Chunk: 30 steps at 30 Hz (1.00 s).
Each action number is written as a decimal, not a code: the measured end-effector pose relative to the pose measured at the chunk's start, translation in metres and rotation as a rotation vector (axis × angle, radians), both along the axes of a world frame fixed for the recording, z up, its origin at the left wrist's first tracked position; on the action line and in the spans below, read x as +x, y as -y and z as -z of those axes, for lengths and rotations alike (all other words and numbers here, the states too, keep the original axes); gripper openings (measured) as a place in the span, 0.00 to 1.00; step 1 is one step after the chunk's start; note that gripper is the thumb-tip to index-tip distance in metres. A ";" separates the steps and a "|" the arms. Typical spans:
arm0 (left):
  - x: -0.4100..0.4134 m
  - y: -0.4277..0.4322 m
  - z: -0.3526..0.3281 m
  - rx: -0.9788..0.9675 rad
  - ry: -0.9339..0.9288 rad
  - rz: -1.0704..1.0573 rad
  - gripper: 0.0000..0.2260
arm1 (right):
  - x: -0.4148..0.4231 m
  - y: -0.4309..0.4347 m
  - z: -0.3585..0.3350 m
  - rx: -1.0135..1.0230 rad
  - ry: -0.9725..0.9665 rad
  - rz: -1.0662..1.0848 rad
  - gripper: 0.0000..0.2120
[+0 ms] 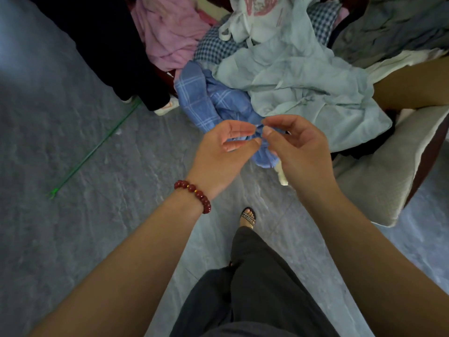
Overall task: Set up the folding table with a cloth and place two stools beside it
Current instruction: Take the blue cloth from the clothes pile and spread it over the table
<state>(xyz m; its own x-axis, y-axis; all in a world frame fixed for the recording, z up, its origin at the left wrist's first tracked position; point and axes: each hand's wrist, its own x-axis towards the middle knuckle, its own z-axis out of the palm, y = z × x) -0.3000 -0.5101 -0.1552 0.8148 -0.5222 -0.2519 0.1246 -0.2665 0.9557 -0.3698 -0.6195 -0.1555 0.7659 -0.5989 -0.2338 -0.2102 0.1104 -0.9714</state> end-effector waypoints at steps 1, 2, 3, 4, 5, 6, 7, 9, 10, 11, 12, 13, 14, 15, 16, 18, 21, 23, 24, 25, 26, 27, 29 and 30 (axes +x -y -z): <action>0.011 0.000 0.000 0.005 -0.002 0.009 0.08 | 0.011 -0.001 -0.001 0.001 0.001 0.010 0.05; 0.021 0.000 0.000 0.000 0.001 0.012 0.08 | 0.022 -0.001 -0.001 -0.001 0.003 0.014 0.05; 0.031 -0.001 0.000 -0.009 0.005 0.011 0.09 | 0.032 -0.002 -0.001 -0.007 0.004 0.013 0.06; 0.041 -0.002 0.000 -0.016 0.007 0.011 0.09 | 0.041 -0.003 -0.001 -0.015 0.002 0.010 0.06; 0.050 -0.004 0.000 -0.017 0.010 0.014 0.09 | 0.049 -0.004 -0.001 -0.020 0.004 0.010 0.06; 0.058 -0.006 0.000 -0.014 0.010 0.020 0.08 | 0.057 -0.005 -0.002 -0.021 0.007 0.013 0.06; 0.065 -0.008 0.000 -0.011 0.004 0.029 0.08 | 0.065 -0.007 -0.002 -0.019 0.008 0.020 0.06; 0.082 -0.014 0.000 -0.015 -0.005 0.051 0.08 | 0.080 -0.012 -0.002 -0.010 -0.002 0.046 0.05; 0.093 -0.017 0.001 -0.015 -0.008 0.061 0.08 | 0.088 -0.015 0.000 0.005 -0.010 0.060 0.05; 0.104 -0.019 0.001 -0.015 -0.010 0.072 0.08 | 0.097 -0.019 0.000 0.018 -0.017 0.069 0.05; 0.116 -0.022 0.001 -0.016 -0.008 0.087 0.08 | 0.107 -0.023 0.000 0.021 -0.017 0.074 0.04; 0.127 -0.024 0.000 -0.019 -0.008 0.104 0.08 | 0.116 -0.027 0.000 0.010 -0.014 0.077 0.04; 0.139 -0.027 0.000 -0.016 -0.011 0.134 0.08 | 0.125 -0.033 0.000 0.001 -0.008 0.095 0.04; 0.151 -0.030 -0.002 -0.012 -0.010 0.169 0.08 | 0.134 -0.039 0.000 -0.002 -0.001 0.125 0.04; 0.161 -0.033 -0.004 -0.013 -0.008 0.198 0.08 | 0.141 -0.046 0.000 0.000 0.007 0.156 0.04; 0.184 -0.042 -0.005 -0.026 0.011 0.246 0.08 | 0.160 -0.061 0.003 0.018 0.014 0.222 0.04; 0.215 -0.055 -0.001 -0.041 0.042 0.289 0.09 | 0.187 -0.083 0.011 0.033 0.018 0.288 0.05; 0.233 -0.062 0.005 -0.032 0.043 0.322 0.10 | 0.201 -0.095 0.016 0.021 0.017 0.313 0.05; 0.241 -0.064 0.008 -0.021 0.042 0.345 0.10 | 0.206 -0.100 0.019 0.014 0.014 0.328 0.05; 0.247 -0.067 0.011 -0.011 0.043 0.369 0.10 | 0.210 -0.104 0.022 0.011 0.014 0.346 0.05; 0.252 -0.068 0.013 -0.006 0.047 0.393 0.10 | 0.213 -0.107 0.024 0.013 0.015 0.363 0.05; 0.256 -0.069 0.014 -0.007 0.051 0.414 0.10 | 0.215 -0.110 0.025 0.016 0.017 0.377 0.05; 0.264 -0.068 0.017 -0.025 0.043 0.444 0.10 | 0.220 -0.111 0.027 0.014 0.021 0.400 0.05; 0.268 -0.066 0.018 -0.035 0.037 0.462 0.10 | 0.222 -0.110 0.028 0.011 0.022 0.410 0.05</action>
<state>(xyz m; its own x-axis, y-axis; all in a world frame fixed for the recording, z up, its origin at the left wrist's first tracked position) -0.0316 -0.4441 -0.1732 0.5030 -0.8401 -0.2029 -0.0339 -0.2538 0.9667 -0.1474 -0.5091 -0.1839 0.4691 -0.8532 -0.2281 -0.1260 0.1909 -0.9735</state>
